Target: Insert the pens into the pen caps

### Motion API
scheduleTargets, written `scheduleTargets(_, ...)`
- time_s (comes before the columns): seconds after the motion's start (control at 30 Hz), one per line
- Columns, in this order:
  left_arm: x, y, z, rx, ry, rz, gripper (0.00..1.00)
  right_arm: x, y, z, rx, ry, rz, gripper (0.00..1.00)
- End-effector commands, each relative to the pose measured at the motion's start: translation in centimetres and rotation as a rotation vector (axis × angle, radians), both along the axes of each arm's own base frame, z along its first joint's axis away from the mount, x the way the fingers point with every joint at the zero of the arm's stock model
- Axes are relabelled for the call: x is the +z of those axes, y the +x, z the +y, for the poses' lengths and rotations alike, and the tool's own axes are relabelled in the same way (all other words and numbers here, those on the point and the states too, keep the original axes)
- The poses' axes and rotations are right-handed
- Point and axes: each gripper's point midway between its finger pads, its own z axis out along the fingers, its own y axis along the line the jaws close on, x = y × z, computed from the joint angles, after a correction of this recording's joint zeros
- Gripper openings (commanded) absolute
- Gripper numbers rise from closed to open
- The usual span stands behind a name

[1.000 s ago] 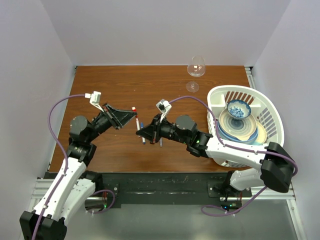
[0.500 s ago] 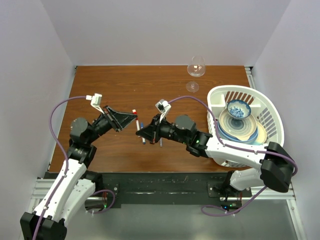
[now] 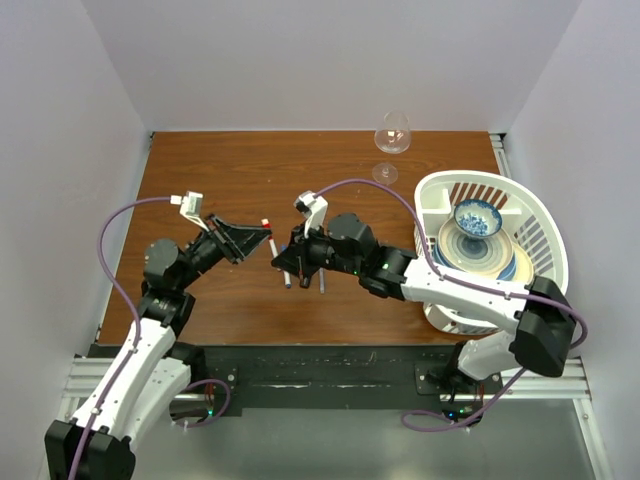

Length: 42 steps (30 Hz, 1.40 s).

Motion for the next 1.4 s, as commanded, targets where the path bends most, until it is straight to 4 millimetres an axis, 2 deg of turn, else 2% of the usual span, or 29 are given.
scheduleTargets(0.0, -4.9, -3.2, -1.8, -0.192, 0.046, 0.143, 0.00, 11.5, 5.7, 0.0, -0.148, 0.238, -0.221, 0.00)
scheduleTargets(0.03, -5.3, -3.4, -1.9, -0.194, 0.022, 0.157, 0.00, 12.6, 5.9, 0.2, -0.148, 0.255, -0.237, 0.00)
scheduleTargets(0.2, -7.0, -4.3, -2.6, -0.220, -0.051, 0.206, 0.00, 13.2, 7.8, 1.3, -0.167, 0.254, -0.292, 0.00)
scheduleTargets(0.37, -9.1, -5.1, -2.9, -0.234, -0.072, 0.260, 0.00, 14.4, 10.2, 0.8, -0.200, 0.308, -0.323, 0.00)
scheduleTargets(0.4, -9.7, -5.3, -2.9, -0.236, -0.069, 0.280, 0.00, 15.3, 10.8, 0.7, -0.215, 0.309, -0.335, 0.00)
scheduleTargets(0.47, -10.5, -5.2, -3.0, -0.229, -0.055, 0.305, 0.00, 14.8, 12.2, 0.5, -0.235, 0.285, -0.331, 0.00)
scheduleTargets(0.5, -10.6, -5.1, -3.1, -0.226, -0.043, 0.307, 0.00, 15.5, 12.4, 0.6, -0.229, 0.293, -0.341, 0.00)
scheduleTargets(0.53, -11.2, -5.1, -3.1, -0.217, -0.026, 0.323, 0.00, 15.0, 12.9, 0.9, -0.224, 0.282, -0.336, 0.00)
scheduleTargets(0.7, -12.9, -5.0, -3.2, -0.193, -0.008, 0.366, 0.00, 15.7, 13.0, 1.9, -0.179, 0.287, -0.381, 0.00)
scheduleTargets(0.83, -13.0, -5.3, -3.7, -0.221, -0.018, 0.364, 0.00, 15.9, 12.8, 2.1, -0.149, 0.309, -0.393, 0.00)
scheduleTargets(0.9, -12.9, -5.7, -4.0, -0.243, -0.018, 0.361, 0.00, 16.4, 13.8, 1.6, -0.169, 0.309, -0.411, 0.00)
scheduleTargets(1.03, -12.1, -6.0, -4.3, -0.275, -0.022, 0.346, 0.00, 17.0, 14.1, 1.4, -0.125, 0.311, -0.438, 0.00)
scheduleTargets(1.07, -11.9, -5.8, -4.3, -0.264, -0.017, 0.339, 0.00, 16.5, 13.7, 1.5, -0.096, 0.287, -0.429, 0.00)
scheduleTargets(1.1, -10.5, -5.3, -4.4, -0.261, -0.017, 0.305, 0.00, 16.5, 13.3, 1.4, -0.080, 0.277, -0.440, 0.00)
scheduleTargets(1.13, -10.5, -5.0, -4.3, -0.245, 0.011, 0.311, 0.00, 16.3, 13.0, 1.4, -0.069, 0.277, -0.439, 0.00)
scheduleTargets(1.17, -9.7, -4.6, -4.3, -0.237, 0.022, 0.293, 0.00, 15.8, 12.5, 1.5, -0.044, 0.276, -0.432, 0.00)
scheduleTargets(1.2, -7.2, -3.9, -4.5, -0.238, 0.019, 0.241, 0.00, 14.2, 12.1, 1.4, -0.030, 0.258, -0.403, 0.00)
scheduleTargets(1.27, -5.8, -3.1, -4.5, -0.214, 0.050, 0.225, 0.00, 14.2, 11.0, 0.7, -0.012, 0.269, -0.410, 0.00)
scheduleTargets(1.3, -3.8, -2.5, -4.5, -0.204, 0.059, 0.201, 0.00, 12.6, 10.4, 0.5, 0.009, 0.250, -0.389, 0.00)
scheduleTargets(1.37, -2.2, -1.5, -4.4, -0.175, 0.085, 0.161, 0.00, 12.7, 9.1, -0.1, 0.035, 0.259, -0.397, 0.00)
